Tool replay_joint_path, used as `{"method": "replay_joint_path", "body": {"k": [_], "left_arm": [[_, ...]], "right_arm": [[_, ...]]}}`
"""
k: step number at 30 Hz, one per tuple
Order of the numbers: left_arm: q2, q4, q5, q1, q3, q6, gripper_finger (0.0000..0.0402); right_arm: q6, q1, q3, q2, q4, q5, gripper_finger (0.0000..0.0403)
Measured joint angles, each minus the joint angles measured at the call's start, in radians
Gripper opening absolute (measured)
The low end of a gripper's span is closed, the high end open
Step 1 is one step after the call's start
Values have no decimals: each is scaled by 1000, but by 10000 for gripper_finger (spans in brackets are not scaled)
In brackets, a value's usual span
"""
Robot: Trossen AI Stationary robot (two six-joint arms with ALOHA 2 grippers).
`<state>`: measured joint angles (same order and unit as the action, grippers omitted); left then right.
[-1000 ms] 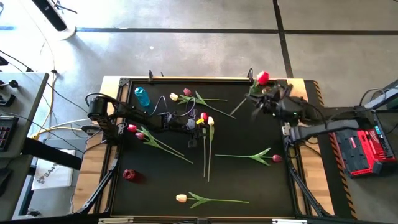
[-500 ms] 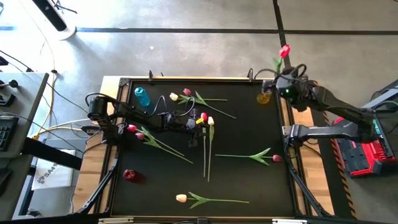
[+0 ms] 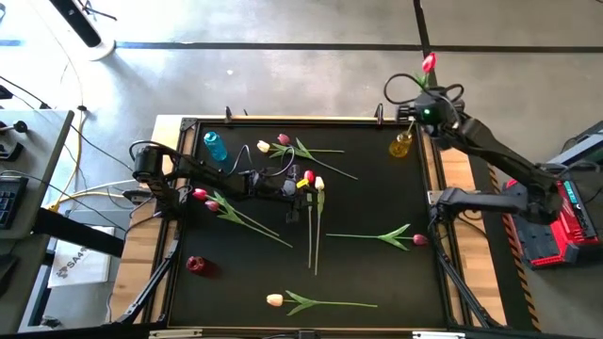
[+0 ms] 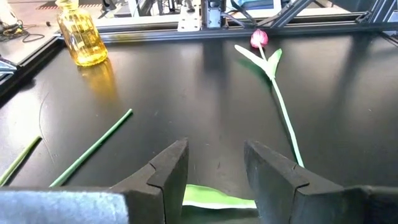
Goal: Sort flowers into vase by color
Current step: Put the right red tulip into the yellow vase
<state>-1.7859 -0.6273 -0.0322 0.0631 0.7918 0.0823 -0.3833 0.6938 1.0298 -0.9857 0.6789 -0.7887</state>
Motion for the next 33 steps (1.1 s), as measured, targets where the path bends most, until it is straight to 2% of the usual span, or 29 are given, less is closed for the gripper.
{"method": "replay_joint_path", "body": {"k": [8, 12, 21, 25, 33], "left_arm": [[0, 8, 0, 0, 0, 20, 144], [0, 19, 0, 0, 0, 27, 144], [0, 68, 16, 9, 0, 34, 144], [0, 85, 18, 19, 0, 38, 144], [0, 98, 19, 43, 0, 29, 144]], "right_arm": [[-43, 14, -1, -93, 7, -14, 0], [-88, 13, -1, -125, 45, 20, 9], [-185, 11, -1, -117, 207, 43, 122], [-190, 9, -1, -96, 257, 135, 148], [-228, 9, -1, -38, 343, 319, 151]]}}
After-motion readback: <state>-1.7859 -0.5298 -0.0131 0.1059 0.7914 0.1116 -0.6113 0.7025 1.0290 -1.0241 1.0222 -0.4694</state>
